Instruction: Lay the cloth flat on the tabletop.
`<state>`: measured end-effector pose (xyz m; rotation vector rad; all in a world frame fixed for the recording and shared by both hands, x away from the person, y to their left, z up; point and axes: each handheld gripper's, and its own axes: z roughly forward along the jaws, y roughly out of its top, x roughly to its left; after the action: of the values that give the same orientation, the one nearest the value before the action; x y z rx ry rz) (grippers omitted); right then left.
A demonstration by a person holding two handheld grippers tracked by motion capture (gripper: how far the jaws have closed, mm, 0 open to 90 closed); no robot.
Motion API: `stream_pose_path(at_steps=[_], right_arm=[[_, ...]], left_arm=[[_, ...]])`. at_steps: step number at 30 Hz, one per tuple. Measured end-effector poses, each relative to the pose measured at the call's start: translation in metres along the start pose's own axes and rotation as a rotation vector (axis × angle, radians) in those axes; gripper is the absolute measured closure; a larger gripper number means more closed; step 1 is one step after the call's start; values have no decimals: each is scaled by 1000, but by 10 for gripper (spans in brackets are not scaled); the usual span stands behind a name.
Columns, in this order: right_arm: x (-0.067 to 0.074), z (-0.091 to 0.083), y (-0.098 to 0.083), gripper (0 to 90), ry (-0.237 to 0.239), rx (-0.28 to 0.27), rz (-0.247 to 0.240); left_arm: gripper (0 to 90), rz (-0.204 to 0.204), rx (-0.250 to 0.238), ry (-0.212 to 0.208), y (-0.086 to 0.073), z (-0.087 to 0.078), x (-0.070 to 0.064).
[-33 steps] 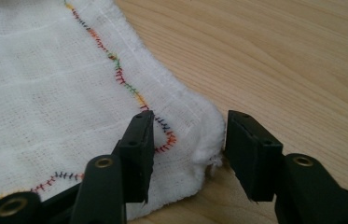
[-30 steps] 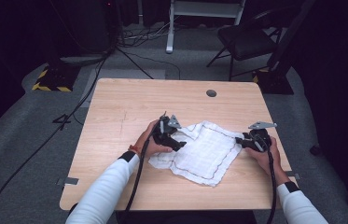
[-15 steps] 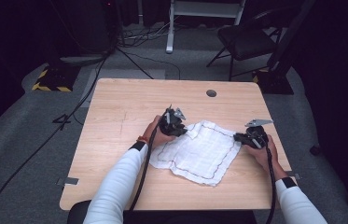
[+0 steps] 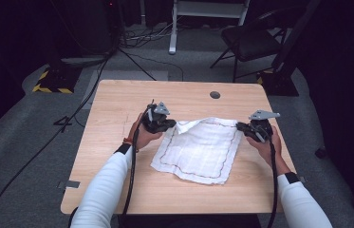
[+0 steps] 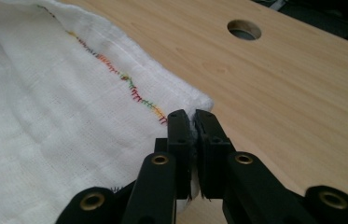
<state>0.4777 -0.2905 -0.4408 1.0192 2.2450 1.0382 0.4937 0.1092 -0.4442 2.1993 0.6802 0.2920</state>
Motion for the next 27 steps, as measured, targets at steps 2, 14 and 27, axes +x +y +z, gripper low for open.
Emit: stream_pose_path(at_steps=[2, 14, 27], right_arm=[[3, 7, 9, 856, 2, -2, -13], [9, 59, 26, 857, -21, 58, -42], [4, 62, 20, 855, -26, 71, -17]], left_arm=[[848, -10, 9, 11, -6, -1, 3], [545, 34, 34, 38, -10, 22, 2], [425, 39, 137, 101, 12, 80, 6]])
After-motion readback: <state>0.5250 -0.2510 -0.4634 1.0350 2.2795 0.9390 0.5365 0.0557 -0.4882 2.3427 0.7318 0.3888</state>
